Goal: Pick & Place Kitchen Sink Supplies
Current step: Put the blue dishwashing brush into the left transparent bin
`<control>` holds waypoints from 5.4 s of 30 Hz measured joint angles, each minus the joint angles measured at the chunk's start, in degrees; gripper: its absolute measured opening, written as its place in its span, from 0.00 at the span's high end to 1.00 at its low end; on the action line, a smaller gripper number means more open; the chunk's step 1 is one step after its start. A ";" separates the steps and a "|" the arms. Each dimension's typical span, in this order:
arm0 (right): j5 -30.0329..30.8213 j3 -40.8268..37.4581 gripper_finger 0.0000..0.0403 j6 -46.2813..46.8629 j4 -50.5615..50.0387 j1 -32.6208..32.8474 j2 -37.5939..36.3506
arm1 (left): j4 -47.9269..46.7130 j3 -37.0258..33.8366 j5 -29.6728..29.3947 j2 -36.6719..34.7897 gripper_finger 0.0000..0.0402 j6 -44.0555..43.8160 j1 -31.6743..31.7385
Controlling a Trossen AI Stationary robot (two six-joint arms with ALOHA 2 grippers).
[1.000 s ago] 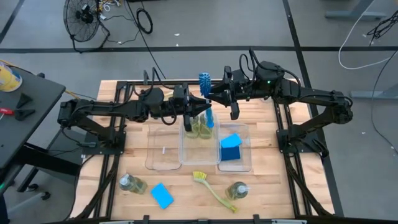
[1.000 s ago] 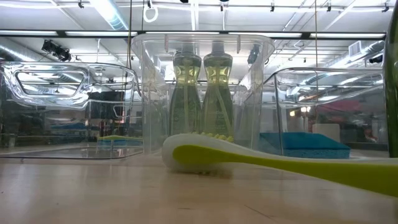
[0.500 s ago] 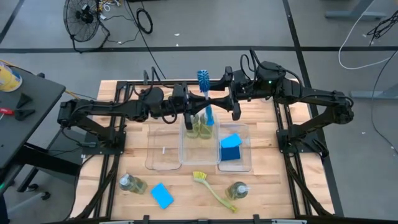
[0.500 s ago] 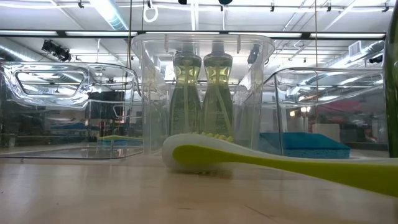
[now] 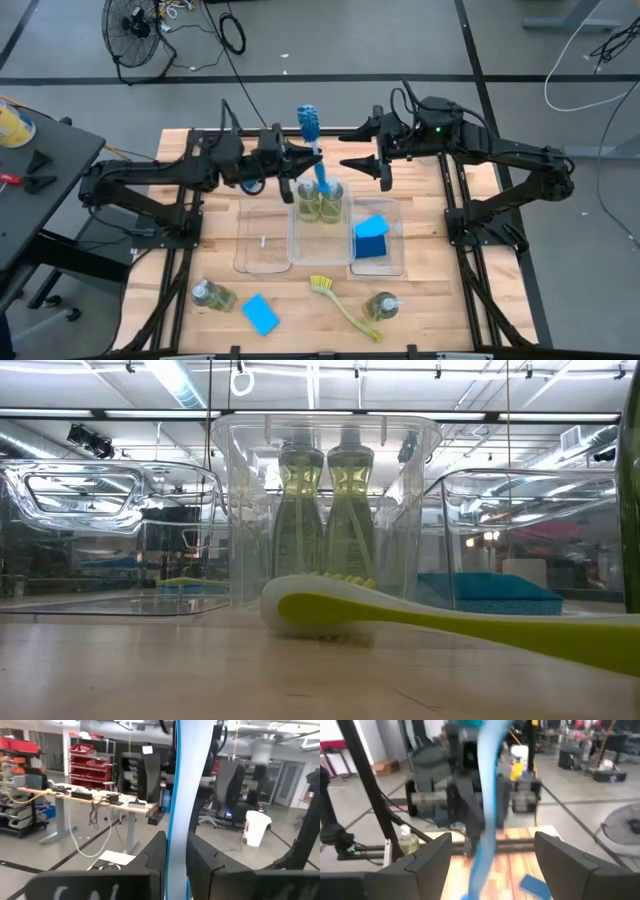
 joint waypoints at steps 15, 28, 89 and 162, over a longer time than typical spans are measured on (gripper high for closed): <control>0.97 0.00 0.49 -3.86 -7.11 0.02 -0.06 | -18.92 0.00 -1.50 -11.18 0.87 -0.03 -0.17; 0.99 0.00 0.94 -6.08 -8.70 0.02 -0.06 | -34.71 -0.02 -1.67 -13.88 0.87 -6.21 -0.35; 0.47 0.00 1.00 -5.41 -11.21 0.03 -0.04 | -80.07 -0.02 -24.79 -25.50 0.87 -42.01 -21.42; 4.01 0.00 1.00 0.68 -11.13 0.04 -0.02 | -39.75 -26.33 -14.35 -51.52 0.87 -15.40 -21.40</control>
